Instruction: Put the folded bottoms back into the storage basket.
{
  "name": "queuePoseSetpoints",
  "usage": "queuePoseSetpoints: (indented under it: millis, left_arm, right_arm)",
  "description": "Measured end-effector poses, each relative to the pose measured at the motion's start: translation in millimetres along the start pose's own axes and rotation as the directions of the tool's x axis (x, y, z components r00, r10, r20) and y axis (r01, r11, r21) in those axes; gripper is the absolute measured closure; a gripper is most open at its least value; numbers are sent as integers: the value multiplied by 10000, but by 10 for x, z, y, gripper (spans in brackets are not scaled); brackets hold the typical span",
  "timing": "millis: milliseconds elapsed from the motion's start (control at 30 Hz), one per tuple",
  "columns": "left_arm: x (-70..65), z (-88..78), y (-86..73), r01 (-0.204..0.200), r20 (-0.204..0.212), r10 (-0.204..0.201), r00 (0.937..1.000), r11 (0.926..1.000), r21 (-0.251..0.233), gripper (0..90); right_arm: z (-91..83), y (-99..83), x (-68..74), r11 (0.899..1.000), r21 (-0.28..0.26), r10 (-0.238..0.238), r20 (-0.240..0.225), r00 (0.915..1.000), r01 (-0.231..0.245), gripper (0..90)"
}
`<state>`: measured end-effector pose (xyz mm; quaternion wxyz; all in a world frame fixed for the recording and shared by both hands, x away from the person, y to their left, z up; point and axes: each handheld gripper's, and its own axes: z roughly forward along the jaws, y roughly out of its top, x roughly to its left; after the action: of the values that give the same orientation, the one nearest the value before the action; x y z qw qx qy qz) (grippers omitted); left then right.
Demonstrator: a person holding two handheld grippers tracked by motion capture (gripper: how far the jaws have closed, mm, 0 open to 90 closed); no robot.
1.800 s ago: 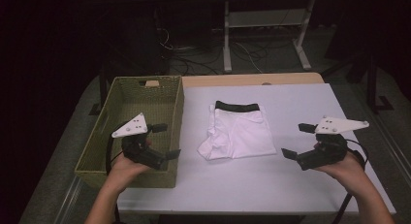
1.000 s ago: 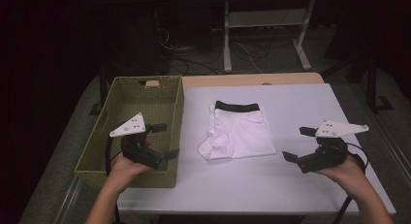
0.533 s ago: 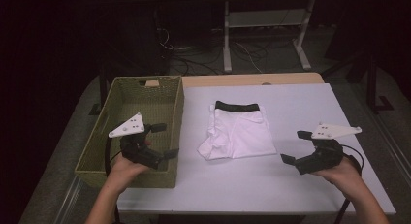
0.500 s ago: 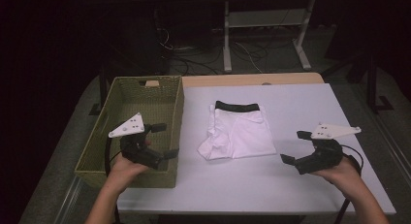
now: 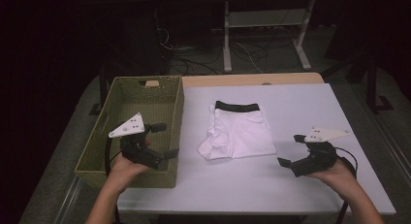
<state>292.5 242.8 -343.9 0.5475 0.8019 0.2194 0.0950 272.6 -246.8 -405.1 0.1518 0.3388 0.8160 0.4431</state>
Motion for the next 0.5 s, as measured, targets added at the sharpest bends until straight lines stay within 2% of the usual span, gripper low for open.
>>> queuePoseSetpoints:
  millis: [300, 500]
  left_arm:
    - [-3, 0, 0, -16, 9, 16, 10000, 10000, -13, 3]
    - [-4, 0, 0, -29, 15, 29, 10000, 10000, -20, 3]
  right_arm:
    - [104, -46, -3, 9993, 383, -19, -37, 10000, 21, 0]
    - [130, -59, -3, 9994, 313, 120, -94, 9999, -117, 0]
